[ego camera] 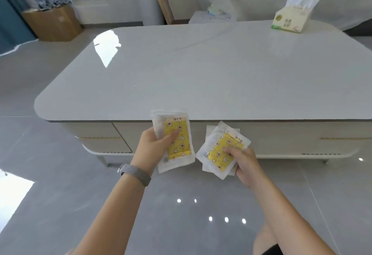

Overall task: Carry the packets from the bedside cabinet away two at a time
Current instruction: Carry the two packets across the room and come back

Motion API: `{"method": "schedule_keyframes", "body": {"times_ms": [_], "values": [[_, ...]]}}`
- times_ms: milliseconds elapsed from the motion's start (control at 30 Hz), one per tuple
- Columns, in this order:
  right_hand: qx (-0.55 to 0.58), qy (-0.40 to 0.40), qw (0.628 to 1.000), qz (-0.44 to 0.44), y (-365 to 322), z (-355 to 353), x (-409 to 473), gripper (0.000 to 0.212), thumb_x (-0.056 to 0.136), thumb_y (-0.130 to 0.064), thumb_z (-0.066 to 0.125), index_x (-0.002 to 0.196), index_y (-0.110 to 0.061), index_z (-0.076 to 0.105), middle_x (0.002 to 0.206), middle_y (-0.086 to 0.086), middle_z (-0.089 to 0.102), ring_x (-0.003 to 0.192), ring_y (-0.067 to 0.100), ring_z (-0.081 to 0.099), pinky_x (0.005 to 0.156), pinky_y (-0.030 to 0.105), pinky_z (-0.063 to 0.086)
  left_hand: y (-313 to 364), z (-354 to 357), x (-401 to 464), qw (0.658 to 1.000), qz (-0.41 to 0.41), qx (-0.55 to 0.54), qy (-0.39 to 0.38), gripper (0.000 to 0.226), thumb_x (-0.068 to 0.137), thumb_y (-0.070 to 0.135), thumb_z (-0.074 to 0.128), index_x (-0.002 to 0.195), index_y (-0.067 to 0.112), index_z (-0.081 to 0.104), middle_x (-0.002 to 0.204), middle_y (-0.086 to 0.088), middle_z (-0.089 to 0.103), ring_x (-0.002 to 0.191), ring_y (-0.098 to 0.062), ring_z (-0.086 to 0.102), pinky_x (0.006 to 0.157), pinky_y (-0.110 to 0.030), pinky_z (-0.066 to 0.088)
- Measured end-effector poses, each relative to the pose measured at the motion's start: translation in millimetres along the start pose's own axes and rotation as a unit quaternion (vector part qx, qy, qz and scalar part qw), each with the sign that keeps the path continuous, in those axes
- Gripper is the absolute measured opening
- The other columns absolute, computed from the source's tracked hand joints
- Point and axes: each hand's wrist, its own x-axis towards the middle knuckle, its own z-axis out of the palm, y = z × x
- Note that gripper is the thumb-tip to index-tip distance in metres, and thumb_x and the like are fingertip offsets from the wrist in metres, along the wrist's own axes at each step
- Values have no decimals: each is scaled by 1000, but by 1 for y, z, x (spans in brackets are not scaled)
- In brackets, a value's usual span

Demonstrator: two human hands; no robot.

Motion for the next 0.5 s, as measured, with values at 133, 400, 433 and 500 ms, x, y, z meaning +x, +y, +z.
{"method": "schedule_keyframes", "body": {"times_ms": [133,400,433,500], "values": [[-103,-23,994,-20,10,4,14,17,89,5,57,93,-9,65,83,9,69,73,21,68,66,32,56,3,-8,-7,999,2,20,28,7,90,18,66,96,18,70,83,8,76,75,-6,73,58,-17,56],[-338,-15,935,-105,45,10,71,24,94,-30,60,117,-26,56,97,-9,69,91,9,66,82,30,53,17,7,-15,998,37,52,26,9,90,21,66,97,23,72,85,11,76,76,-7,73,63,-21,59],[-329,-15,939,-104,48,9,73,24,94,-29,60,117,-27,55,97,-10,69,91,9,66,83,32,54,17,8,-15,997,36,59,19,11,90,22,65,99,23,72,86,10,77,77,-8,74,66,-23,60],[-294,-12,951,-95,52,8,76,23,94,-27,61,117,-27,56,98,-9,69,91,10,67,85,36,55,16,8,-15,996,28,77,17,13,90,24,66,101,23,72,87,10,77,78,-8,74,71,-28,61]]}}
